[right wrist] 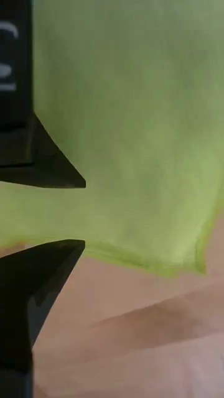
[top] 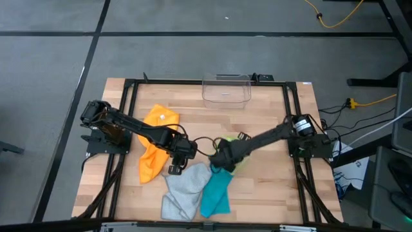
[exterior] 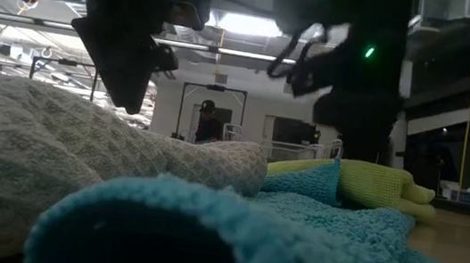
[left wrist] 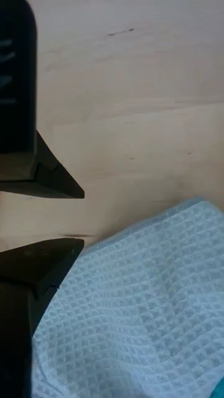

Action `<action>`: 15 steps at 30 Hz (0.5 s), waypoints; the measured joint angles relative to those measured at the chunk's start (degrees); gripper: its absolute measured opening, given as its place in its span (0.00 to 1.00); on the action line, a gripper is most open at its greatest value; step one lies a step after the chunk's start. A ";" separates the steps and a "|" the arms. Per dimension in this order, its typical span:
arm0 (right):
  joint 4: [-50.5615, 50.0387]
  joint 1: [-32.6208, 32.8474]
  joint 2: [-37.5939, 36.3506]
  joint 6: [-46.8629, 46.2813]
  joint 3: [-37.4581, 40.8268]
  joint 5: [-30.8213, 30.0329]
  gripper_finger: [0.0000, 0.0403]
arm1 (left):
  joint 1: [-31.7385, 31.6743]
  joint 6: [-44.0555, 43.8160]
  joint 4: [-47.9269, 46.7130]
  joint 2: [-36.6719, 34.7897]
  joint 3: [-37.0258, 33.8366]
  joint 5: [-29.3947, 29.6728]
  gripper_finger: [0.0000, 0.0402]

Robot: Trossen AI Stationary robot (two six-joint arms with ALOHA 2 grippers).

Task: Fold microfiber towels
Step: Fold the green microfiber towel

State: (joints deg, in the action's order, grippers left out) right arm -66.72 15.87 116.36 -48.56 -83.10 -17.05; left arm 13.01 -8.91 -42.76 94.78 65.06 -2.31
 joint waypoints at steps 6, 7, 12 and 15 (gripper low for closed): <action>11.34 -4.78 -0.53 7.07 7.26 6.45 0.36 | 0.52 0.00 0.00 0.00 0.00 0.04 0.26; 12.07 -5.74 -0.66 7.06 8.76 6.85 0.36 | 0.51 0.00 0.00 0.00 0.00 0.04 0.26; 9.69 -10.23 -1.38 4.87 13.82 3.33 0.36 | 0.40 0.33 -0.02 0.00 0.00 0.15 0.26; 4.18 -12.38 -0.49 3.82 14.18 -2.39 0.36 | 0.38 0.50 -0.02 0.00 0.00 0.19 0.26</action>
State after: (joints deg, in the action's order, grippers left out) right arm -62.54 3.48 115.86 -44.74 -68.91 -19.44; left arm 13.39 -8.41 -42.78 94.78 65.06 -2.12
